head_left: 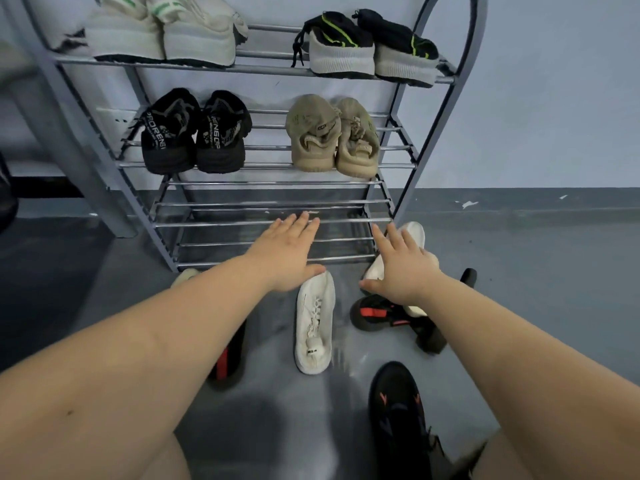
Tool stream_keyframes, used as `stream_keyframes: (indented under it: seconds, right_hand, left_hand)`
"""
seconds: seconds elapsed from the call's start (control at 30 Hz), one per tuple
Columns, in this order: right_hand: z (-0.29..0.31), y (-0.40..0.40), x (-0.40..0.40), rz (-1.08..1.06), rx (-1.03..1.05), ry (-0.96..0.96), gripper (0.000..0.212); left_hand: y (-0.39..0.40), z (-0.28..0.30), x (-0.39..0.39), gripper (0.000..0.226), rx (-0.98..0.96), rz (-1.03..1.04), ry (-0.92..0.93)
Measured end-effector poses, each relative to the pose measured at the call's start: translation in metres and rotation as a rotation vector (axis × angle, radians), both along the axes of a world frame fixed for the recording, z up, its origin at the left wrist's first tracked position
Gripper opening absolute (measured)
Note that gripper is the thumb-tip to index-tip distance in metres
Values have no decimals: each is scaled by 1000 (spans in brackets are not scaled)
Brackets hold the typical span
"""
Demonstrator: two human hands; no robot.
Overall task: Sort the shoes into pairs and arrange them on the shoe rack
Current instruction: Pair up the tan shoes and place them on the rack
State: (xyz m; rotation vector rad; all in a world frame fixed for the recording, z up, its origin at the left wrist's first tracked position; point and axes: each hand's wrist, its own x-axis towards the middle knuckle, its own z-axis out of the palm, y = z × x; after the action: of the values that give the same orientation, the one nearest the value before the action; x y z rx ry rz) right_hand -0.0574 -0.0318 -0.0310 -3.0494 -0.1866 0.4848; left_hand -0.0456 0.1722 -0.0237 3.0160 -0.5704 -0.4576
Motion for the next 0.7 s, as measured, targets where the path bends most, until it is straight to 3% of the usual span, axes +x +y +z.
stream_keyframes:
  seconds: [0.37, 0.7]
  right_hand:
    - [-27, -19, -85, 92, -185, 168, 88]
    - [-27, -57, -75, 15, -239, 163, 72]
  left_hand:
    - [-7, -26, -74, 81, 178, -124, 98]
    - [-58, -48, -70, 77, 138, -186, 95]
